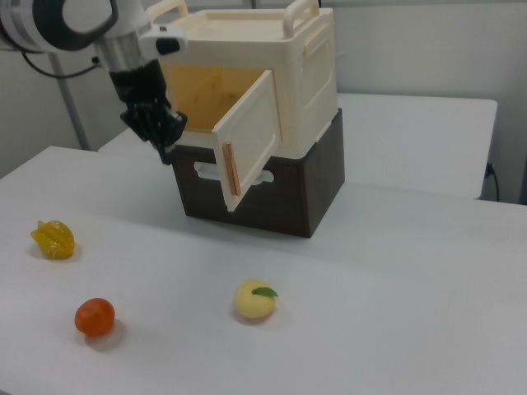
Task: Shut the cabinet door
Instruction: 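Lower the gripper behind the door and push it toward the cabinet front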
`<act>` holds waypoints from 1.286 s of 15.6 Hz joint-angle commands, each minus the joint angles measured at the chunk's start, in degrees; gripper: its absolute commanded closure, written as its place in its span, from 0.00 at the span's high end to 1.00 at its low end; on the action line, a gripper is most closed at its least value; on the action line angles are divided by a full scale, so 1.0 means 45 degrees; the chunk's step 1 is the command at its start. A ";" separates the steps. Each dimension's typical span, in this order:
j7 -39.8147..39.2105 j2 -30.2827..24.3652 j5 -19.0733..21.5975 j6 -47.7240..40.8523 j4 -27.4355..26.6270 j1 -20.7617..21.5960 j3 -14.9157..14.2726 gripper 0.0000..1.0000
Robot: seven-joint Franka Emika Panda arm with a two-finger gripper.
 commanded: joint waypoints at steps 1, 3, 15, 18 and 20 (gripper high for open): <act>-0.0080 -0.0097 0.0108 0.0067 0.0940 -0.0182 -0.0093 0.00; -0.0060 -0.0098 0.0128 0.0086 0.1468 -0.0281 -0.0112 0.00; -0.0197 -0.0058 0.0654 0.1179 0.2096 -0.1119 -0.1967 0.00; -0.0236 0.0097 0.0733 0.1219 0.1998 -0.1374 -0.1968 0.00; -0.0217 0.0254 0.0928 0.1219 0.1998 -0.1394 -0.1968 0.00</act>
